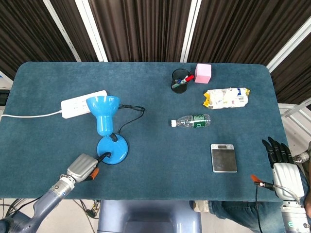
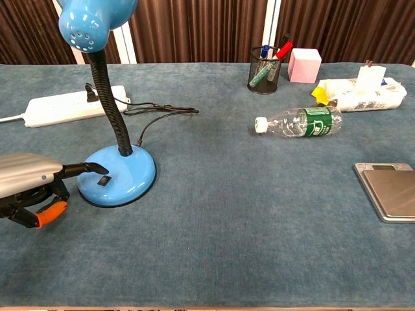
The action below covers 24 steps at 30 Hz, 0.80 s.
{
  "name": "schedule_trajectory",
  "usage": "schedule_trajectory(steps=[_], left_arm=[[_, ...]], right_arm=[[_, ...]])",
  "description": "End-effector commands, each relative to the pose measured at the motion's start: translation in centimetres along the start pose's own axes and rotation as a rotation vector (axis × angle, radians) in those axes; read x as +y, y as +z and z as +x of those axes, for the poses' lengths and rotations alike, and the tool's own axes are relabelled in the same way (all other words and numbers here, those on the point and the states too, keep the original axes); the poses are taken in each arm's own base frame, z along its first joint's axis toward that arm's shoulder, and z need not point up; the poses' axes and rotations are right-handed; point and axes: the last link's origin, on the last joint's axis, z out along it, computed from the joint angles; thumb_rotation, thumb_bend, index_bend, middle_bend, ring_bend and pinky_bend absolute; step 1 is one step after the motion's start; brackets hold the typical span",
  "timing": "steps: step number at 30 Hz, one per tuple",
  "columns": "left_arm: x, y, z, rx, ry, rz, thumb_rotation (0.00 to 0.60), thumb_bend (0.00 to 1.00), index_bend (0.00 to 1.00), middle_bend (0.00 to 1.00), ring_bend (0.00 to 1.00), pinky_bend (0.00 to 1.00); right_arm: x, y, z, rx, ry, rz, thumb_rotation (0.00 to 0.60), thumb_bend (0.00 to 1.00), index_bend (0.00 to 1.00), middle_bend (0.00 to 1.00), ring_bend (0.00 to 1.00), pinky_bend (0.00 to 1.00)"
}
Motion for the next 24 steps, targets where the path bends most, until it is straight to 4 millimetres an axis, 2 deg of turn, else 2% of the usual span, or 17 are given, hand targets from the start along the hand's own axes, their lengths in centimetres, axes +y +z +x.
schedule_trajectory(steps=[1,24], left_arm=[[0.1,0.1,-0.3,-0.011,0.003,0.0,0.6,0.62,0.06,0.73,0.81,0.88],[-0.5,0.6,-1.3,-0.063,0.017,0.017,0.6,0.62,0.06,0.72,0.8,0.88]], right_arm=[[0.0,0.0,0.0,0.001,0.0,-0.002,0.6,0.11,0.01,0.02,0.04,0.0],[0.0,0.0,-0.2,-0.003,0.002,-0.016,0.6,0.11,0.01,0.02,0.04,0.0]])
